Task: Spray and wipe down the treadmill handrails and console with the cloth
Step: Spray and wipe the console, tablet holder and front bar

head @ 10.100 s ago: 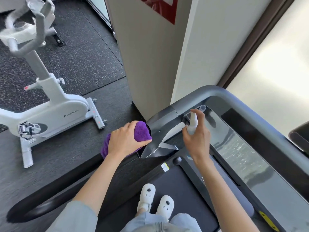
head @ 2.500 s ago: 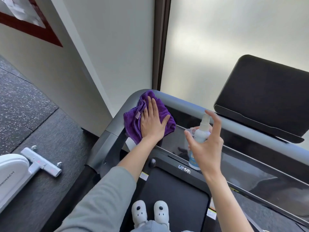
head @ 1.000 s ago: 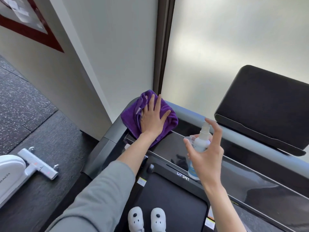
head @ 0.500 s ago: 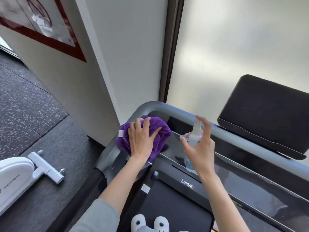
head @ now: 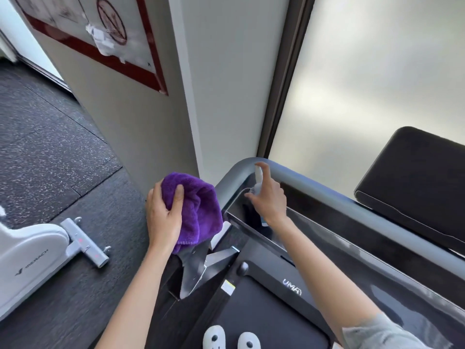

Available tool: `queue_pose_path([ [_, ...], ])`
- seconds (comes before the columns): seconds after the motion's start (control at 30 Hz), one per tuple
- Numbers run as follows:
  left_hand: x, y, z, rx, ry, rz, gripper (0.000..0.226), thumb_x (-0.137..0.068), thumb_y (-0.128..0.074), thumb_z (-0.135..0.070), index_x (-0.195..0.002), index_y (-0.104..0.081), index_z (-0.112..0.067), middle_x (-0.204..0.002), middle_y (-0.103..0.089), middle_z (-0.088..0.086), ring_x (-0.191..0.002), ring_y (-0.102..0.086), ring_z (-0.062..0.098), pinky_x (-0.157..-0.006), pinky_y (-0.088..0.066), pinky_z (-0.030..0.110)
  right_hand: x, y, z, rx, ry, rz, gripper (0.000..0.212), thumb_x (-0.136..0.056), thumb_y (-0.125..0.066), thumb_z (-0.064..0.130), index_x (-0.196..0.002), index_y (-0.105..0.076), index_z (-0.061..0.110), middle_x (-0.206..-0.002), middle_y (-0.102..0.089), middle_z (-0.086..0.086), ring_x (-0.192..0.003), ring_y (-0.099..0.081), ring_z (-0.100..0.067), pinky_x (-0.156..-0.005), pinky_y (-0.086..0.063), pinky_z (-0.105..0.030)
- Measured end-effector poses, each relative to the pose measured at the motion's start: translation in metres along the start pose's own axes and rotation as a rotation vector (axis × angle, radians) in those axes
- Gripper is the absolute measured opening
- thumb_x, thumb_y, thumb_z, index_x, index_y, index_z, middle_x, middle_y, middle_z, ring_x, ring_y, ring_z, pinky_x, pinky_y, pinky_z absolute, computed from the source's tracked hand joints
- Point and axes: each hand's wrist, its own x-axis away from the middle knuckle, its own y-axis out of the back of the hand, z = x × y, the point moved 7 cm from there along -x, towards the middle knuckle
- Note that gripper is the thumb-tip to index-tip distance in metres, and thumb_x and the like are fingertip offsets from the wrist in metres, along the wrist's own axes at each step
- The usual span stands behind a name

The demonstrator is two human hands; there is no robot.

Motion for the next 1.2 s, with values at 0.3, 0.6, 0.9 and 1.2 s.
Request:
queue_pose_path([
  [0.3, 0.008, -0.005, 0.009, 0.035, 0.054, 0.023, 0.059, -0.086, -0.045, -0.052, -0.123, -0.055, -0.007, -0.112, -0.055, 0.007, -0.111, -0.051, 0.025, -0.098, -0.038, 0.034, -0.012, -0.013, -0.003, 0.054, -0.017, -0.005, 0.074, -0.084, -0.072, 0.01, -0.144, -0.032, 0.026, -0.089, -0.063, -0.003, -0.084, -0.063, -0.035, -0.065, -0.047, -0.039],
  [0.6, 0.009, -0.027, -0.001, -0.073, 0.009, 0.126, 0.067, -0.083, -0.042, -0.06, -0.123, -0.055, -0.007, -0.107, -0.051, 0.003, -0.106, -0.052, 0.026, -0.094, -0.039, 0.036, -0.005, -0.005, -0.011, 0.075, -0.012, -0.081, 0.082, -0.078, -0.08, 0.021, -0.144, -0.031, 0.028, -0.095, -0.05, 0.003, -0.078, -0.047, -0.025, -0.064, -0.037, -0.034],
  [0.9, 0.012, -0.032, -0.006, -0.093, 0.016, 0.148, 0.064, -0.085, -0.045, -0.056, -0.125, -0.055, -0.006, -0.115, -0.055, 0.013, -0.111, -0.053, 0.031, -0.099, -0.04, 0.047, 0.008, -0.007, -0.016, 0.048, -0.009, -0.09, 0.079, -0.078, -0.079, 0.015, -0.141, -0.033, 0.028, -0.091, -0.054, 0.0, -0.076, -0.051, -0.026, -0.063, -0.038, -0.034],
  [1.2, 0.016, -0.034, -0.011, -0.091, -0.004, 0.166, 0.068, -0.083, -0.042, -0.06, -0.124, -0.055, -0.007, -0.113, -0.055, 0.012, -0.108, -0.054, 0.031, -0.097, -0.042, 0.047, 0.052, 0.041, -0.033, -0.259, -0.083, -0.255, 0.069, -0.087, -0.054, 0.007, -0.146, -0.028, 0.032, -0.064, -0.056, -0.004, -0.064, -0.054, -0.026, -0.061, -0.043, -0.031],
])
